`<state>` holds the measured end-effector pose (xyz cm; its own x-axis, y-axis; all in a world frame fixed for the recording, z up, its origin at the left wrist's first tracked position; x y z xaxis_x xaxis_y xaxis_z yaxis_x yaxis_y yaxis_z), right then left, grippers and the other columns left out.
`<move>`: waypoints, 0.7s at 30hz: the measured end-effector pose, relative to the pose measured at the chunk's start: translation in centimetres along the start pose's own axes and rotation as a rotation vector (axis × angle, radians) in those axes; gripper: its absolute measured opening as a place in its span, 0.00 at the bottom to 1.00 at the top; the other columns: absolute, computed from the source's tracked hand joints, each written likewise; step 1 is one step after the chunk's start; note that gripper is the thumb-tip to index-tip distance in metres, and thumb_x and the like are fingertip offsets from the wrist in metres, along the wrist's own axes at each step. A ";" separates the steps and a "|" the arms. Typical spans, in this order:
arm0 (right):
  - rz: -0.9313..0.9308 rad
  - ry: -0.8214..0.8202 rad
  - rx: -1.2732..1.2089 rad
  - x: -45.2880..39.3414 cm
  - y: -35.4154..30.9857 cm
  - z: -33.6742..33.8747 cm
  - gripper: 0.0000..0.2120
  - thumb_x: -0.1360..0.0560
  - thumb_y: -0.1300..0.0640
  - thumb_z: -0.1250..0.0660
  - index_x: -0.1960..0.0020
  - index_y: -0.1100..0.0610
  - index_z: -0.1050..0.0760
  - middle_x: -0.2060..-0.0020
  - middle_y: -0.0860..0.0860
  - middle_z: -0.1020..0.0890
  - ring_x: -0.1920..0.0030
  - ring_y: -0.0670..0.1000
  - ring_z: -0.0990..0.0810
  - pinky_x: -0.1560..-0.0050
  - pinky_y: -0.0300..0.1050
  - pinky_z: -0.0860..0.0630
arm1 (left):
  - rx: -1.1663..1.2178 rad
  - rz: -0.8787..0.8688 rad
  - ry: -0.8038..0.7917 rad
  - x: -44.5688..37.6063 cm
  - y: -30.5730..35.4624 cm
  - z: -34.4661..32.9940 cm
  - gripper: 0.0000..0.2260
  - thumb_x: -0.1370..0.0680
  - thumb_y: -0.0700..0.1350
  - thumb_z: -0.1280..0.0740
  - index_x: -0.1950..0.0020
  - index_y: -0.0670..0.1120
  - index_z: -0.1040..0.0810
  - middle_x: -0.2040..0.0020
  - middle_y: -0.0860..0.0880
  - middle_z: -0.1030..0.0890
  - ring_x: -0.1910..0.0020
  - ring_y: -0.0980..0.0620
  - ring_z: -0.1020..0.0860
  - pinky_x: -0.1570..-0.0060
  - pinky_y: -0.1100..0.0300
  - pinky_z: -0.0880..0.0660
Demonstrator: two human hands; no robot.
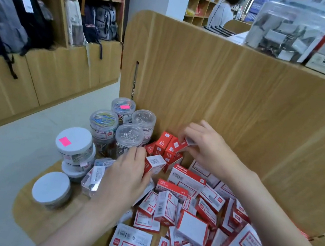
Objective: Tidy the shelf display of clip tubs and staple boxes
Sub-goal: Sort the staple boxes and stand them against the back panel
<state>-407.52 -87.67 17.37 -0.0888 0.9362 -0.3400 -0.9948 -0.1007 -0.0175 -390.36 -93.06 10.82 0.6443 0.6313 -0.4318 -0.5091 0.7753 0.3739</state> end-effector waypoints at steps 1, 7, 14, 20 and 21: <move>-0.001 0.003 -0.003 0.2 0.2 0.4 0.12 0.36 0.70 0.29 0.58 0.57 0.25 0.63 0.44 0.30 0.61 0.49 0.36 0.59 0.41 0.36 | 0.006 -0.002 -0.008 -0.1 0.0 -0.1 0.12 0.30 0.46 0.28 0.54 0.45 0.30 0.59 0.48 0.25 0.61 0.47 0.23 0.66 0.61 0.38; 0.079 -0.156 0.056 0.8 -0.4 0.3 0.12 0.36 0.74 0.34 0.61 0.58 0.28 0.66 0.47 0.31 0.62 0.50 0.38 0.59 0.43 0.32 | 0.004 -0.008 -0.048 -0.2 0.3 -0.3 0.12 0.30 0.45 0.28 0.55 0.45 0.31 0.61 0.48 0.26 0.63 0.47 0.24 0.67 0.61 0.38; 0.153 -0.167 0.082 -0.6 -1.5 -1.5 0.17 0.37 0.74 0.32 0.61 0.55 0.31 0.65 0.47 0.31 0.61 0.49 0.38 0.61 0.37 0.41 | 0.032 -0.019 -0.046 0.1 0.3 0.2 0.11 0.27 0.47 0.31 0.52 0.45 0.31 0.56 0.48 0.26 0.58 0.48 0.25 0.63 0.62 0.38; 0.188 -0.099 0.104 -0.5 -1.1 -3.8 0.14 0.37 0.74 0.31 0.59 0.59 0.25 0.61 0.52 0.23 0.61 0.47 0.38 0.57 0.37 0.37 | 0.076 0.016 -0.019 0.4 0.5 0.0 0.11 0.23 0.51 0.38 0.45 0.47 0.34 0.49 0.51 0.28 0.50 0.51 0.28 0.58 0.65 0.40; 0.171 -0.105 0.082 -0.4 -1.0 -3.9 0.13 0.36 0.74 0.32 0.57 0.59 0.25 0.57 0.53 0.23 0.59 0.49 0.34 0.56 0.39 0.32 | 0.080 0.019 -0.011 0.4 0.4 0.1 0.11 0.23 0.50 0.38 0.45 0.46 0.33 0.50 0.50 0.28 0.50 0.51 0.27 0.59 0.66 0.40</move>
<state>-406.27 -89.26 13.88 -0.2575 0.9380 -0.2318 -0.9651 -0.2378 0.1099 -390.31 -92.52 10.86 0.6411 0.6455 -0.4152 -0.4744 0.7585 0.4467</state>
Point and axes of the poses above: each hand's wrist, its own x-axis away from the middle knuckle, its own z-axis out of the back of the hand, y = z × x, the point moved 3 cm from there along -x, towards the middle knuckle
